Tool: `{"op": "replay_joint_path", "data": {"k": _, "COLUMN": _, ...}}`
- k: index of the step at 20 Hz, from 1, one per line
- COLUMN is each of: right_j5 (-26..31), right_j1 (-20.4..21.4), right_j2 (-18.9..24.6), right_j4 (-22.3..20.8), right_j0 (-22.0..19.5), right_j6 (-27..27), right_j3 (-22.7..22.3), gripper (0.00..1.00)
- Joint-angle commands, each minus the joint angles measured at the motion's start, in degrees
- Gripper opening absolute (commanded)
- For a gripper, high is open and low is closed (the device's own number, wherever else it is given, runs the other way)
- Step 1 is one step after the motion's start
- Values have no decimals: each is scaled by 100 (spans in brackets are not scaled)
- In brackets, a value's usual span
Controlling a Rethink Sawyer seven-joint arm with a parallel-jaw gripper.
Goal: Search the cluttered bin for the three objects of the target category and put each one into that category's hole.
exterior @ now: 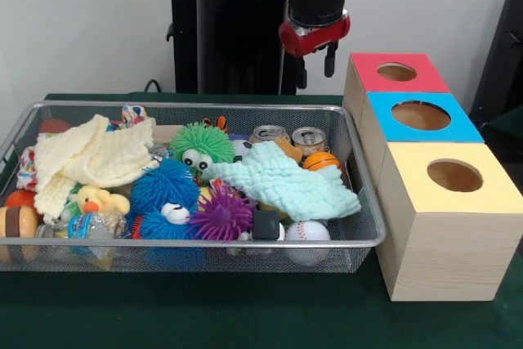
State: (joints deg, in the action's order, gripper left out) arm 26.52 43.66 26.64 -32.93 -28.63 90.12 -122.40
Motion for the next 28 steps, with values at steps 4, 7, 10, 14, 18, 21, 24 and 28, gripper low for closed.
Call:
{"op": "replay_joint_path", "data": {"k": 4, "right_j5": 118, "right_j1": -268, "right_j2": 341, "right_j4": -420, "right_j0": -146, "right_j6": -447, "right_j3": 889, "gripper": 100}}
{"op": "replay_joint_path", "data": {"k": 7, "right_j5": 267, "right_j1": -279, "right_j2": 285, "right_j4": -321, "right_j0": -33, "right_j6": -325, "right_j3": 990, "gripper": 100}}
{"op": "replay_joint_path", "data": {"k": 10, "right_j5": 417, "right_j1": -290, "right_j2": 229, "right_j4": -249, "right_j0": 70, "right_j6": -257, "right_j3": 1097, "gripper": 100}}
{"op": "replay_joint_path", "data": {"k": 14, "right_j5": 549, "right_j1": -294, "right_j2": 290, "right_j4": -216, "right_j0": 72, "right_j6": -391, "right_j3": 1210, "gripper": 100}}
{"op": "replay_joint_path", "data": {"k": 18, "right_j5": 740, "right_j1": -510, "right_j2": 279, "right_j4": -208, "right_j0": 123, "right_j6": -490, "right_j3": 1464, "gripper": 100}}
{"op": "replay_joint_path", "data": {"k": 21, "right_j5": 652, "right_j1": -709, "right_j2": 394, "right_j4": -243, "right_j0": 55, "right_j6": -621, "right_j3": 1595, "gripper": 100}}
{"op": "replay_joint_path", "data": {"k": 24, "right_j5": 848, "right_j1": -797, "right_j2": 450, "right_j4": -243, "right_j0": 61, "right_j6": -793, "right_j3": 1794, "gripper": 100}}
{"op": "replay_joint_path", "data": {"k": 28, "right_j5": 984, "right_j1": -912, "right_j2": 499, "right_j4": -269, "right_j0": 22, "right_j6": -966, "right_j3": 1987, "gripper": 100}}
